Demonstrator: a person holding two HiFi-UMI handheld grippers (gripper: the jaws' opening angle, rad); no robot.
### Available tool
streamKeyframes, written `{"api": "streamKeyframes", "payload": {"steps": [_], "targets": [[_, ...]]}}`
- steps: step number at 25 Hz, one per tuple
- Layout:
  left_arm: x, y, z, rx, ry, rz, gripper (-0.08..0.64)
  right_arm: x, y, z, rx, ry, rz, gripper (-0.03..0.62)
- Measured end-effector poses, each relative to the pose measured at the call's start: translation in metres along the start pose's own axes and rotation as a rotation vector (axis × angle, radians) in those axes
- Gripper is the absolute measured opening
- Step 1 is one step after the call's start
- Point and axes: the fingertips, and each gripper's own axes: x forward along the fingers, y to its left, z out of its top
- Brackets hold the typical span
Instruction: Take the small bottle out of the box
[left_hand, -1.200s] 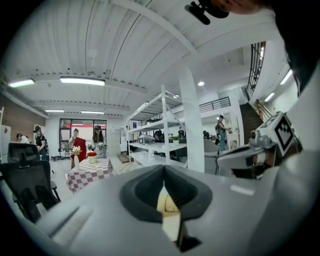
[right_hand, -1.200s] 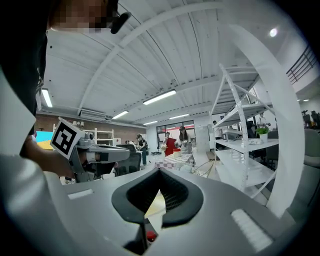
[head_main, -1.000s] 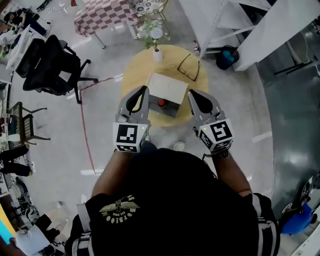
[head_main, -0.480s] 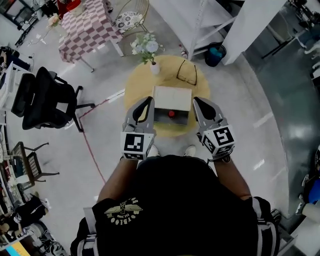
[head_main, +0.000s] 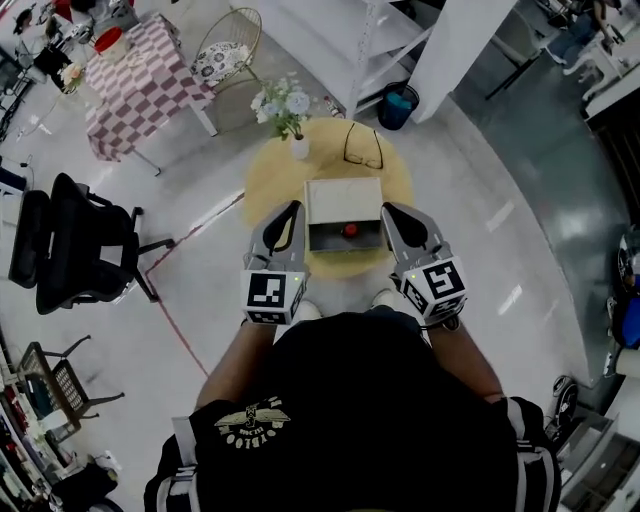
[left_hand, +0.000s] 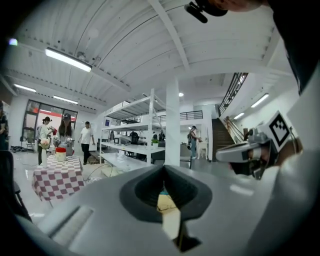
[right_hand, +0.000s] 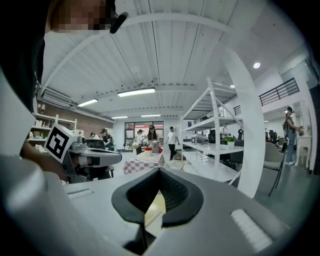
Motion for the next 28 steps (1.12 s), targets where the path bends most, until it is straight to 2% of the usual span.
{"api": "streamKeyframes", "payload": {"steps": [3,9,12,15,20,28], "targets": [[0.001,-0.009,0.002,0.008,-0.023,-0.037,0.000,-0.011,-0.002,0.000,-0.015,0.010,-0.037,0.008],[0.015,-0.055,0.006,0.017,-0.024,-0.111,0.000,-0.045,-0.026,-0.001,-0.038,0.010,-0.098,0.008],[0.021,-0.082,0.010,0.009,-0.010,-0.128,0.000,-0.062,-0.038,0.002,-0.054,-0.004,-0.100,0.008],[0.032,-0.117,0.000,0.007,0.013,-0.128,0.000,-0.086,-0.063,-0.005,-0.067,-0.022,-0.088,0.008],[0.046,-0.178,0.005,-0.089,-0.037,-0.053,0.000,-0.135,-0.108,-0.022,-0.036,-0.033,-0.050,0.008],[0.024,-0.224,0.012,-0.091,-0.045,0.125,0.000,-0.176,-0.129,-0.029,-0.047,-0.021,0.100,0.008]]}}
